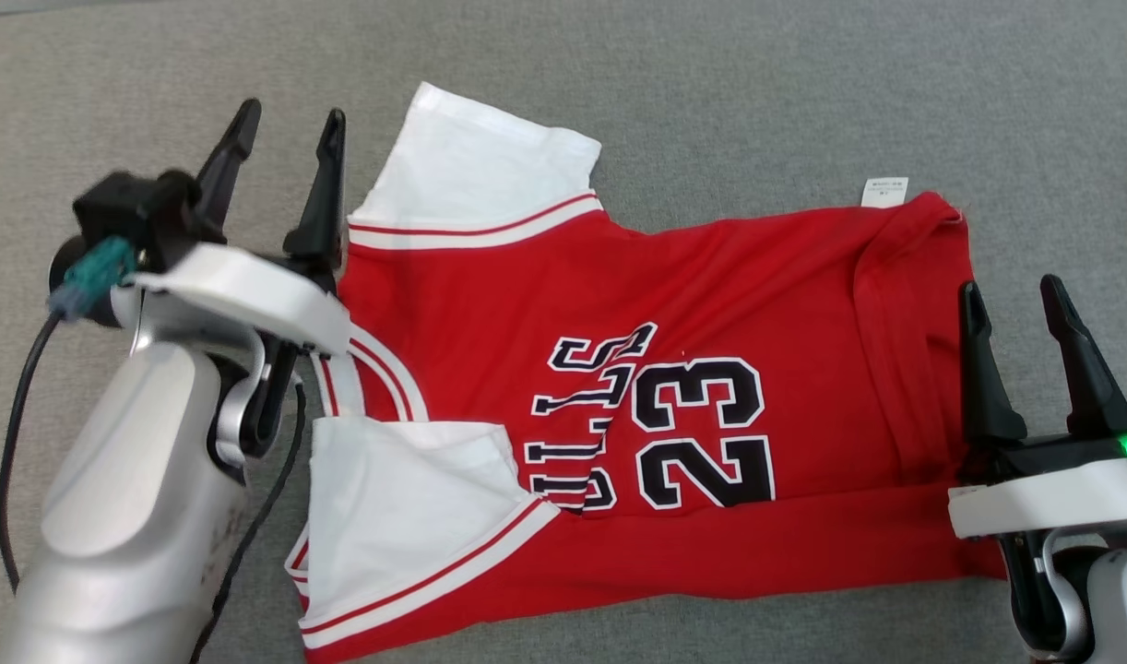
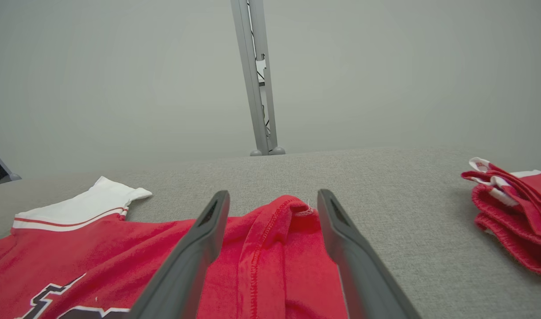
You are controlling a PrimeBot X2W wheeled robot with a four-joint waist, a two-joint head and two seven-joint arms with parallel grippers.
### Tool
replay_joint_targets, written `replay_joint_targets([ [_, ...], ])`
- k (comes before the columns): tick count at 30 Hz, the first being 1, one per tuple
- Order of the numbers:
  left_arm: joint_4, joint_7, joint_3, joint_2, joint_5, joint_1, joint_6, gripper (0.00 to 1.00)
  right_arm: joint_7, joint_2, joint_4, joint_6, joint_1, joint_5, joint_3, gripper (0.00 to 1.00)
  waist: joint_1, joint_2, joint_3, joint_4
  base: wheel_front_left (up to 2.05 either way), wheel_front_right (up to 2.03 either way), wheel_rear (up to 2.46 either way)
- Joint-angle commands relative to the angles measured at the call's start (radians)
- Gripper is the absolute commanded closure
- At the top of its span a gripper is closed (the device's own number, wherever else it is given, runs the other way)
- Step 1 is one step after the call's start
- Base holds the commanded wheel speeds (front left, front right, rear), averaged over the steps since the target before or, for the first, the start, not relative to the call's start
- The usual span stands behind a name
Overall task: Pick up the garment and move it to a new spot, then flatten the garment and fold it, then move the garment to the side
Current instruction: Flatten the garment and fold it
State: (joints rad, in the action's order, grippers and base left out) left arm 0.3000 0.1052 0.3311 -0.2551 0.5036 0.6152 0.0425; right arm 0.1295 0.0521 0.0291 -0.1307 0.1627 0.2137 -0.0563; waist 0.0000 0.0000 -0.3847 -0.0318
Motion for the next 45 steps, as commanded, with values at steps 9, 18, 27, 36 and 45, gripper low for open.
replay_joint_targets([
  [9, 0.355, -0.128, 0.062, 0.043, 0.010, 0.328, -0.101, 0.00, 0.034, 0.001, -0.033, 0.000, 0.081, 0.018, 0.025, 0.00, 0.0000, 0.0000, -0.131, -0.082, 0.00, 0.00, 0.00],
  [18, 0.658, -0.258, 0.090, 0.067, 0.031, 0.470, -0.134, 0.00, 0.039, 0.001, -0.062, 0.000, 0.119, 0.036, 0.036, 0.00, 0.0000, 0.0000, -0.154, -0.120, 0.00, 0.00, 0.00],
  [27, 0.745, -0.193, 0.119, 0.093, 0.031, 0.506, -0.156, 1.00, -0.055, 0.052, -0.091, 0.000, 0.230, 0.046, 0.047, 0.00, 0.0000, 0.0000, -0.152, -0.098, 0.00, 0.00, 0.00],
  [36, 0.772, -0.139, 0.145, 0.122, 0.048, 0.538, -0.171, 1.00, -0.166, 0.141, -0.177, 0.000, 0.390, 0.060, 0.093, 0.00, 0.0000, 0.0000, -0.157, -0.051, 0.00, 0.00, 0.00],
  [45, 0.786, -0.102, 0.177, 0.134, 0.077, 0.549, -0.175, 1.00, -0.407, 0.210, -0.306, 0.000, 0.468, 0.091, 0.174, 0.00, 0.0000, 0.0000, -0.163, -0.031, 0.00, 0.00, 0.00],
])
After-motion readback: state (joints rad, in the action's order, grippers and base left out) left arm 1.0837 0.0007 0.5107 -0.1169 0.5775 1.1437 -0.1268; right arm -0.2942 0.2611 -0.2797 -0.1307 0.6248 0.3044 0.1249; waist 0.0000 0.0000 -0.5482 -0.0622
